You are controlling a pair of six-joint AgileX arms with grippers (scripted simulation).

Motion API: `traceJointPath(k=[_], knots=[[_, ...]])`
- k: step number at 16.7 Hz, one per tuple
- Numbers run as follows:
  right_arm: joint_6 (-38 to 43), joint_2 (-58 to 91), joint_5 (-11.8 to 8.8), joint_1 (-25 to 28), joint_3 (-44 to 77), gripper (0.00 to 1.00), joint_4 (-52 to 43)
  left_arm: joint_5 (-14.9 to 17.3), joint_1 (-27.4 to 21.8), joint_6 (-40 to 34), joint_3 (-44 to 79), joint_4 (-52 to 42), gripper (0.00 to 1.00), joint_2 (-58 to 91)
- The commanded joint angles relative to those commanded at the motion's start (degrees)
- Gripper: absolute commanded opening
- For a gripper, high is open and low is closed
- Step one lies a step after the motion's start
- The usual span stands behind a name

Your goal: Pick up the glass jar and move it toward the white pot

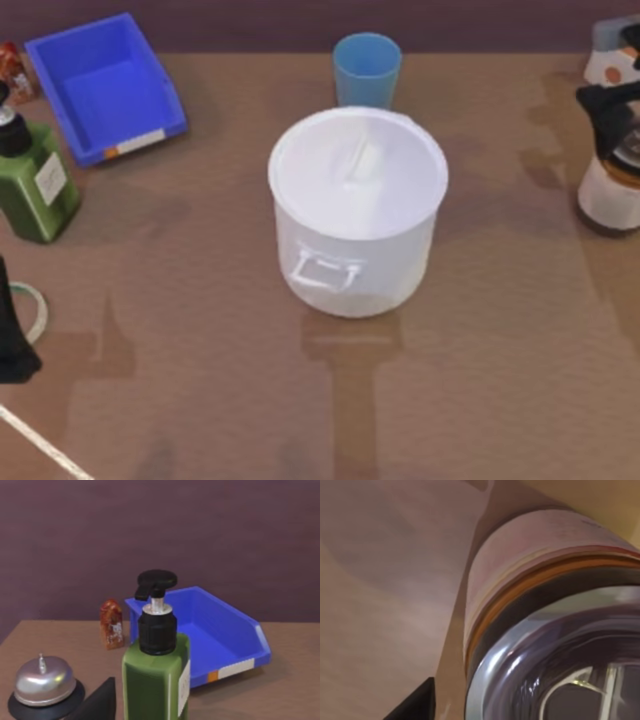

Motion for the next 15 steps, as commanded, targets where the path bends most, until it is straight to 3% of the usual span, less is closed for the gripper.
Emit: traceJointPath(k=[6, 15], knots=[[-0.01, -0.04, 0.02, -0.28, -0.34, 1.00, 0.31, 0.00, 0.00, 0.00, 0.00, 0.00, 1.00, 0.00], [0.06, -0.17, 0.00, 0.06, -11.64, 1.00, 11.47, 0.00, 0.00, 0.00, 0.00, 0.00, 1.00, 0.00]])
